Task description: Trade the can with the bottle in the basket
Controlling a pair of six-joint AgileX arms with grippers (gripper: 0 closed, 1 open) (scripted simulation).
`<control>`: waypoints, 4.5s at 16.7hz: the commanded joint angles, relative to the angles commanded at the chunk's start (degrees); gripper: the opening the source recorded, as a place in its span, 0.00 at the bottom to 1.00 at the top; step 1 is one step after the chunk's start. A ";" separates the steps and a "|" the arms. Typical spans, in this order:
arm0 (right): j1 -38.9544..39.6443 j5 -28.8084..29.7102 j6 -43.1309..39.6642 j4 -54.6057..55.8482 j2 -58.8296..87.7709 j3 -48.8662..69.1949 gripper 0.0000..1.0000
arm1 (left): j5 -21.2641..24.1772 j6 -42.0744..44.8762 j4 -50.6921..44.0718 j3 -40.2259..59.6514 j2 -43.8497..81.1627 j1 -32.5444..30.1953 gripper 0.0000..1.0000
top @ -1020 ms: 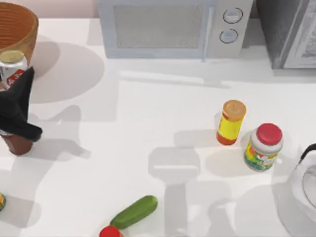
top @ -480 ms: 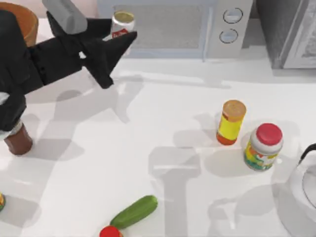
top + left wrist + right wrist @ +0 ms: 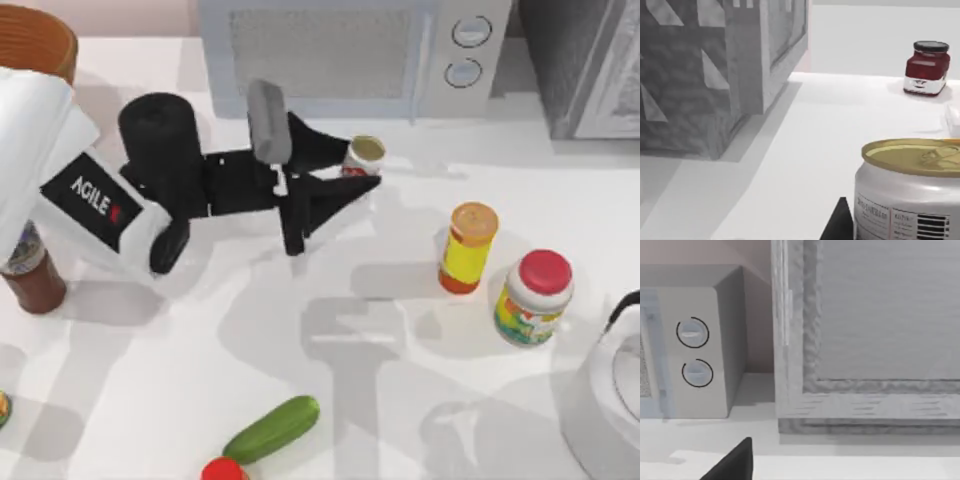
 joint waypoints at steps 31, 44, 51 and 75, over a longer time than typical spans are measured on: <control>0.00 0.00 0.00 0.00 0.00 0.00 1.00 | 6.43 0.13 6.95 6.41 13.50 -2.12 1.00; 0.00 0.00 0.00 0.00 0.00 0.00 1.00 | -11.43 0.19 -12.99 -10.19 -19.01 6.36 1.00; 0.00 0.00 0.00 0.00 0.00 0.00 1.00 | -33.66 -0.11 -37.20 -31.88 -67.02 14.49 1.00; 0.00 0.00 0.00 0.00 0.00 0.00 1.00 | -63.06 -1.13 -64.99 -63.16 -129.09 20.87 1.00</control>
